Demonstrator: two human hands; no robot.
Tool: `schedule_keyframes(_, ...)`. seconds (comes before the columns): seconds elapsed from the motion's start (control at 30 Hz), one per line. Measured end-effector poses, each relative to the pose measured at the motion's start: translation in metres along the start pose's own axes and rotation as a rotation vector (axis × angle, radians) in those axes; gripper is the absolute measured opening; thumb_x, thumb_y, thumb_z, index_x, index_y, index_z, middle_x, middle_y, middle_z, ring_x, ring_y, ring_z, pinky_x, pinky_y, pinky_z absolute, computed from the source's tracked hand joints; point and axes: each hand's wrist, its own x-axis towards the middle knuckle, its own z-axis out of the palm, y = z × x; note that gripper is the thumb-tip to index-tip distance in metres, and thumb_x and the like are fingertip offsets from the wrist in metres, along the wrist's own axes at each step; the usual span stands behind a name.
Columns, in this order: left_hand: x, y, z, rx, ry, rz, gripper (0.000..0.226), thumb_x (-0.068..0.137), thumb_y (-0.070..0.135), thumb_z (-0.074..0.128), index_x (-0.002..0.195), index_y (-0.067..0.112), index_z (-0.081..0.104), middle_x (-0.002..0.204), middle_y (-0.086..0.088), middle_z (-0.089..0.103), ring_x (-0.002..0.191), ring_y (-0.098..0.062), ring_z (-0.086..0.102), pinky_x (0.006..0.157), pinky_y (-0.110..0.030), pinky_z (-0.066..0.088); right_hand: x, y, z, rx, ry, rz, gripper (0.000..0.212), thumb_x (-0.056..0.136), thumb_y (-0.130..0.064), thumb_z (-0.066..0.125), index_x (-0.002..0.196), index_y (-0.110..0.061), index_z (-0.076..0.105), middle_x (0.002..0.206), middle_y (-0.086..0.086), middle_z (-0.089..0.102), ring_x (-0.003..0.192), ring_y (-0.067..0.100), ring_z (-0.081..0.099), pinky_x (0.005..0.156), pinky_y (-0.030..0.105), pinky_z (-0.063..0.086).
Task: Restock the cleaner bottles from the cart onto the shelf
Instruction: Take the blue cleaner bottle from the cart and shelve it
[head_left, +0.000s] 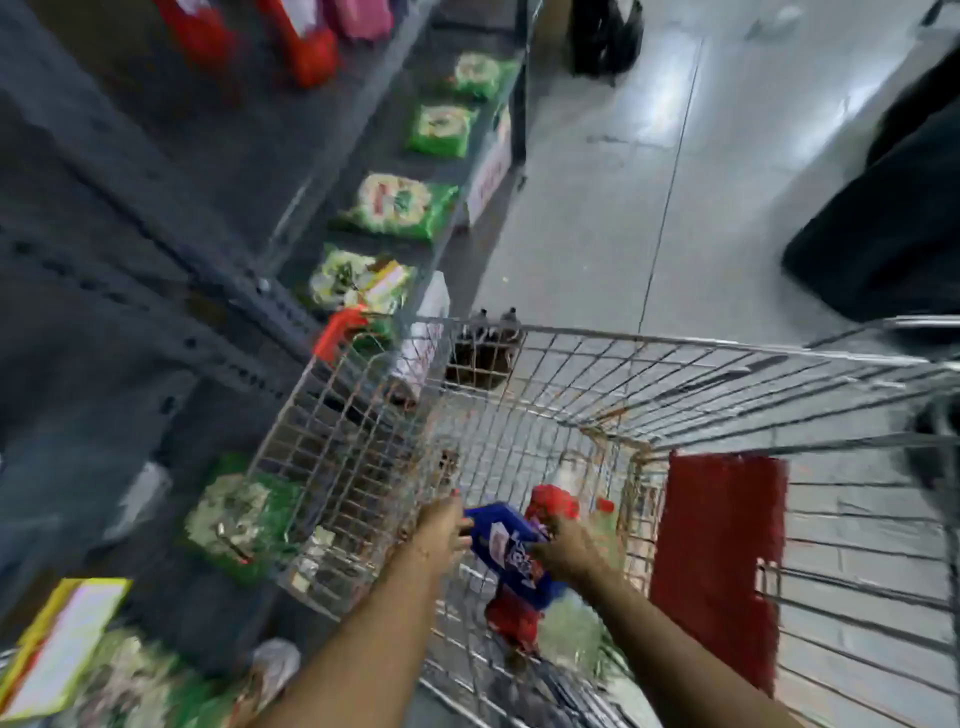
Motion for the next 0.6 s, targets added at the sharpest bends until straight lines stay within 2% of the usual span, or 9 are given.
schedule_keyframes(0.1,0.035,-0.005,0.012,0.004,0.044,-0.105,0.04,0.101,0.041,0.035,0.088,0.009,0.055,0.056,-0.002,0.065,0.066,-0.019,0.051,0.046,-0.022,0.048,0.022,0.014,0.01,0.007,-0.013,-0.06,0.025,0.08,-0.016,0.066,0.104,-0.01,0.065,0.086,0.01,0.066,0.08,0.024,0.062,0.064,0.033,0.043)
schedule_keyframes(0.13,0.054,-0.013,0.011,-0.031,-0.014,-0.13,0.046,0.097,0.047,0.039,0.094,0.006,0.06,0.059,-0.004,0.069,0.07,-0.023,0.056,0.054,-0.022,0.054,0.026,0.017,0.011,0.043,-0.014,-0.047,0.021,0.078,-0.015,0.069,0.098,-0.012,0.067,0.08,0.004,0.065,0.076,0.023,0.061,0.062,0.031,0.044)
schedule_keyframes(0.17,0.069,-0.019,0.016,-0.102,-0.062,-0.151,0.064,0.091,0.059,0.041,0.107,0.002,0.062,0.075,-0.011,0.072,0.078,-0.028,0.062,0.071,-0.033,0.059,0.032,0.022,0.015,0.079,-0.02,-0.039,0.018,0.076,-0.017,0.074,0.093,-0.015,0.067,0.075,0.0,0.064,0.069,0.019,0.06,0.06,0.029,0.044)
schedule_keyframes(0.2,0.076,-0.026,0.02,-0.174,-0.106,-0.217,0.084,0.084,0.071,0.039,0.118,-0.002,0.061,0.09,-0.02,0.072,0.085,-0.033,0.067,0.085,-0.046,0.055,0.035,0.023,0.014,0.12,-0.036,-0.019,0.021,0.073,-0.021,0.079,0.089,-0.017,0.066,0.072,-0.002,0.064,0.065,0.016,0.059,0.058,0.028,0.045)
schedule_keyframes(0.23,0.08,-0.032,0.024,-0.223,-0.139,-0.262,0.091,0.083,0.075,0.032,0.118,-0.003,0.062,0.091,-0.022,0.073,0.083,-0.035,0.071,0.09,-0.051,0.051,0.04,0.026,0.013,0.165,-0.062,-0.005,0.026,0.069,-0.026,0.083,0.087,-0.017,0.066,0.073,-0.002,0.066,0.063,0.015,0.06,0.057,0.028,0.047)
schedule_keyframes(0.33,0.059,-0.026,0.037,-0.255,-0.121,-0.373,0.067,0.096,0.059,0.026,0.096,0.002,0.062,0.065,-0.019,0.073,0.071,-0.032,0.067,0.09,-0.05,0.044,0.051,0.03,0.007,0.19,-0.182,0.05,0.036,0.072,-0.025,0.084,0.1,-0.01,0.068,0.084,0.004,0.069,0.063,0.015,0.064,0.052,0.022,0.051)
schedule_keyframes(0.43,0.046,-0.016,0.035,-0.215,-0.082,-0.334,0.04,0.101,0.037,0.038,0.084,0.006,0.057,0.056,-0.015,0.07,0.075,-0.027,0.056,0.099,-0.059,0.034,0.055,0.031,-0.003,0.237,-0.31,0.076,0.038,0.078,-0.021,0.079,0.111,-0.004,0.066,0.097,0.007,0.071,0.08,0.022,0.07,0.072,0.032,0.059)
schedule_keyframes(0.53,0.033,-0.004,0.025,-0.127,-0.188,-0.346,0.023,0.102,0.022,0.043,0.089,0.008,0.056,0.095,-0.013,0.068,0.089,-0.029,0.058,0.102,-0.063,0.034,0.036,0.026,-0.019,0.324,-0.394,0.096,0.035,0.083,-0.019,0.074,0.115,-0.007,0.064,0.1,0.009,0.071,0.087,0.021,0.071,0.077,0.03,0.059)
schedule_keyframes(0.6,0.011,0.003,0.015,-0.081,-0.248,-0.304,0.016,0.1,0.022,0.046,0.103,0.009,0.056,0.112,-0.01,0.062,0.104,-0.03,0.056,0.103,-0.068,0.033,0.02,0.024,-0.03,0.369,-0.386,0.086,0.042,0.078,-0.022,0.077,0.118,-0.013,0.065,0.107,0.012,0.072,0.095,0.025,0.073,0.087,0.039,0.06)
